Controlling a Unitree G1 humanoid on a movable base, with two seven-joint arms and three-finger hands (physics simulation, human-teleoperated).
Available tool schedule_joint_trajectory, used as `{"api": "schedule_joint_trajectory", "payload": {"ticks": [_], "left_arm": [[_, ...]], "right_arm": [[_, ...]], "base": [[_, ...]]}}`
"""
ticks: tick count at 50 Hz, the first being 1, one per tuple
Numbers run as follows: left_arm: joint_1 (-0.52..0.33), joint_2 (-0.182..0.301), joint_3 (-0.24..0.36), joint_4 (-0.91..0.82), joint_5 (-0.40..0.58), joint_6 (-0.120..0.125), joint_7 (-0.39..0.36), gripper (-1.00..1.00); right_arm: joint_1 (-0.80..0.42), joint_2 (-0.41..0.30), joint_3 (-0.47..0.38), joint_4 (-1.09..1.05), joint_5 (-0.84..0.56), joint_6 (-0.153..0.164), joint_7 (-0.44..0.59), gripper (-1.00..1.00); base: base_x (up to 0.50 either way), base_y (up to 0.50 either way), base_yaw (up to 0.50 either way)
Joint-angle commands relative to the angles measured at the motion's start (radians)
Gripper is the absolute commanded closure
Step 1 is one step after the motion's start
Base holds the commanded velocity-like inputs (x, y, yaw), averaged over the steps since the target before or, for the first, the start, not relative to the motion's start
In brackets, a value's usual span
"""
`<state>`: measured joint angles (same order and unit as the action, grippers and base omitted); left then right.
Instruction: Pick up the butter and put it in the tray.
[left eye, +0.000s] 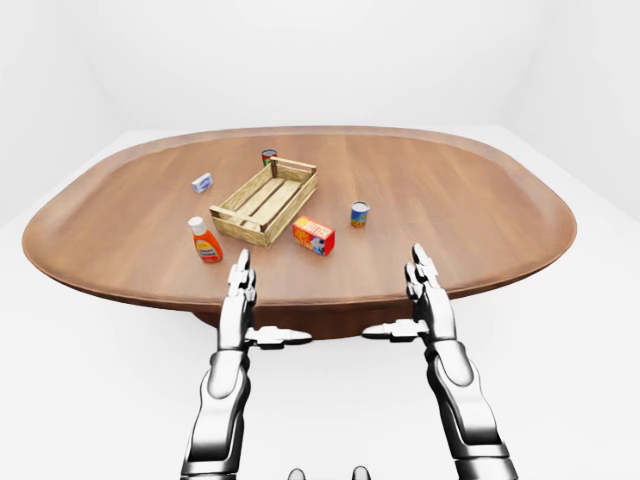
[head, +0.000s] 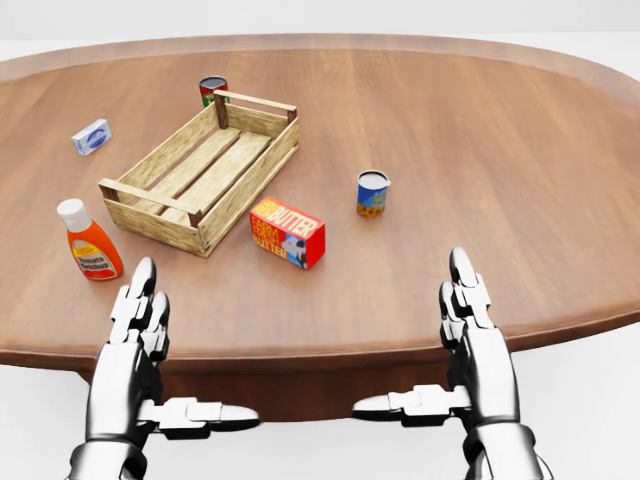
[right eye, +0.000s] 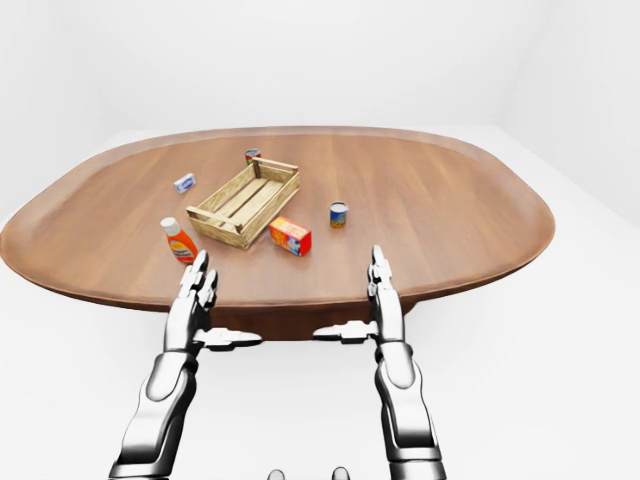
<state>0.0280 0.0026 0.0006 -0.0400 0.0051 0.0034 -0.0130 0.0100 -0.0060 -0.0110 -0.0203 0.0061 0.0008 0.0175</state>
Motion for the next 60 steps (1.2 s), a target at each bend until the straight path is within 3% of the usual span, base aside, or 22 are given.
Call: {"api": "schedule_joint_trajectory", "payload": {"ticks": [1,10,11,17,27,40,46,50,60], "left_arm": [[0.059,0.001,-0.002,-0.089,0.007,0.007,-0.02,-1.0],[0.126,0.003,-0.002,-0.218,-0.017,0.029,-0.055,-1.0],[0.141,0.004,-0.001,-0.251,-0.024,0.043,-0.061,-1.0],[0.228,0.004,0.007,-0.426,-0.075,0.084,-0.103,-1.0],[0.361,-0.005,0.035,-0.649,-0.115,0.084,-0.162,-1.0],[0.366,-0.04,0.106,-0.713,-0.139,0.084,-0.205,-1.0],[0.377,-0.049,0.105,-0.723,-0.135,0.084,-0.221,-1.0],[0.371,-0.048,0.101,-0.711,-0.131,0.084,-0.224,-1.0],[0.367,-0.044,0.101,-0.713,-0.138,0.084,-0.222,-1.0]], "right_arm": [[0.033,-0.008,-0.016,-0.07,0.013,0.014,0.034,-1.0],[0.092,-0.005,-0.01,-0.2,-0.003,0.075,0.03,-1.0],[0.11,-0.003,-0.007,-0.239,-0.005,0.086,0.03,-1.0],[0.186,0.0,0.007,-0.389,-0.023,0.086,0.037,-1.0],[0.327,0.003,0.03,-0.633,-0.047,0.086,0.045,-1.0],[0.409,0.009,0.024,-0.736,-0.06,0.086,0.07,-1.0],[0.423,0.007,0.028,-0.746,-0.05,0.086,0.089,-1.0],[0.418,-0.002,0.052,-0.726,-0.124,0.086,0.075,-1.0],[0.42,0.001,0.047,-0.744,-0.1,0.086,0.07,-1.0]], "base": [[0.0,0.0,0.0],[0.0,0.0,0.0],[0.0,0.0,0.0],[0.0,0.0,0.0],[0.0,0.0,0.0],[0.0,0.0,0.0],[0.0,0.0,0.0],[0.0,0.0,0.0],[0.0,0.5,0.0]]}}
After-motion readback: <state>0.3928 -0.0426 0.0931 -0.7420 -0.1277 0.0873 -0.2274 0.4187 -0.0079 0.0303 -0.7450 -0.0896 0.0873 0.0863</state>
